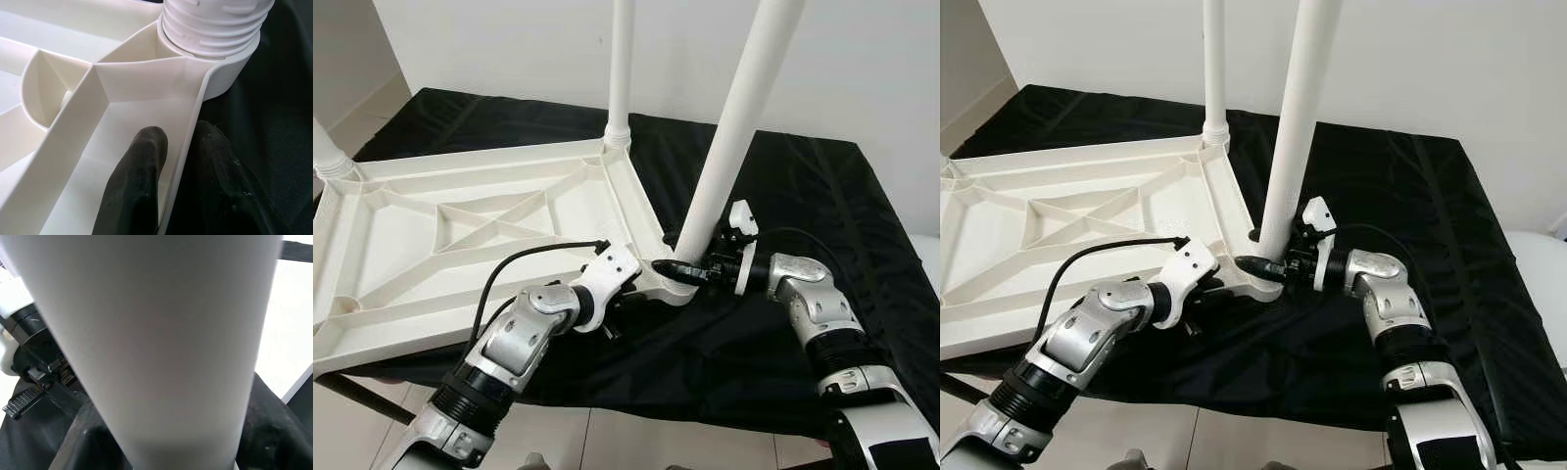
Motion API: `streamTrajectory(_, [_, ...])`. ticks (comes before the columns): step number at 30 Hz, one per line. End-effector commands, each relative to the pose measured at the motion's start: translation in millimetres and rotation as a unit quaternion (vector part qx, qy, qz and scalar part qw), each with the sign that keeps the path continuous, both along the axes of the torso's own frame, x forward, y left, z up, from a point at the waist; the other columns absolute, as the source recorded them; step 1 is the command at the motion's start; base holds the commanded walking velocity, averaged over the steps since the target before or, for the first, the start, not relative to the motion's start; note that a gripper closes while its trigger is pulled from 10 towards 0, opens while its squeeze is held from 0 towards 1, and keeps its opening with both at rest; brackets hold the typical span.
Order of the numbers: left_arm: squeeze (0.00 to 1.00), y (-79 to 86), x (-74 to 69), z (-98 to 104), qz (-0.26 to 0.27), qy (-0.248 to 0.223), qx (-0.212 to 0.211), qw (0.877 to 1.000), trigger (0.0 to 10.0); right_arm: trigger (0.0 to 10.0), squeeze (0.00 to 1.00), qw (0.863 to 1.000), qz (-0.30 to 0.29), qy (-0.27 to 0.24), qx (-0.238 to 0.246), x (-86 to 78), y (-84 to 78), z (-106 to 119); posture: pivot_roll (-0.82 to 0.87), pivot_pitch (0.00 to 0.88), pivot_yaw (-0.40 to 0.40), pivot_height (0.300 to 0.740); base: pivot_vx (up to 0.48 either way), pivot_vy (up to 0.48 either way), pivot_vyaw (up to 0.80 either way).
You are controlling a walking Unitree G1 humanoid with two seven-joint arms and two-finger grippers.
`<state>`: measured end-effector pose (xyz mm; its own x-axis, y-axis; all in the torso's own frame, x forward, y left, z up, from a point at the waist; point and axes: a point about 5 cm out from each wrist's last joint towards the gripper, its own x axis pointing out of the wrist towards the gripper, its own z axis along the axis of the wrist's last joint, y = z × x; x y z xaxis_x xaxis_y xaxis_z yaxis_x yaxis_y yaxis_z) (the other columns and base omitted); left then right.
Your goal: Building children table
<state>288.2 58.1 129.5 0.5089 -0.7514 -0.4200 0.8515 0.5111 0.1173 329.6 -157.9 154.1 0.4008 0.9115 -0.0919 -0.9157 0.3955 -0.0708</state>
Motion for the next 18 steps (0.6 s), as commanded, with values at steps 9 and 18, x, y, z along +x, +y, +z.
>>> streamTrajectory(9, [0.0,-1.8,-0.9,3.8,-0.011,-0.004,-0.008,1.0,10.0,0.0,0.0,0.999,0.012,-0.01,0.033,-7.1,6.3,2.6,0.02,0.014,-0.024,0.74,0.0,0.0,0.0])
streamTrajectory(18, [0.0,-2.0,-1.6,3.9,-0.011,-0.004,-0.009,1.0,10.0,0.0,0.0,0.997,-0.043,-0.02,0.066,-16.9,19.1,-2.3,0.02,0.016,-0.028,0.74,0.0,0.0,0.0])
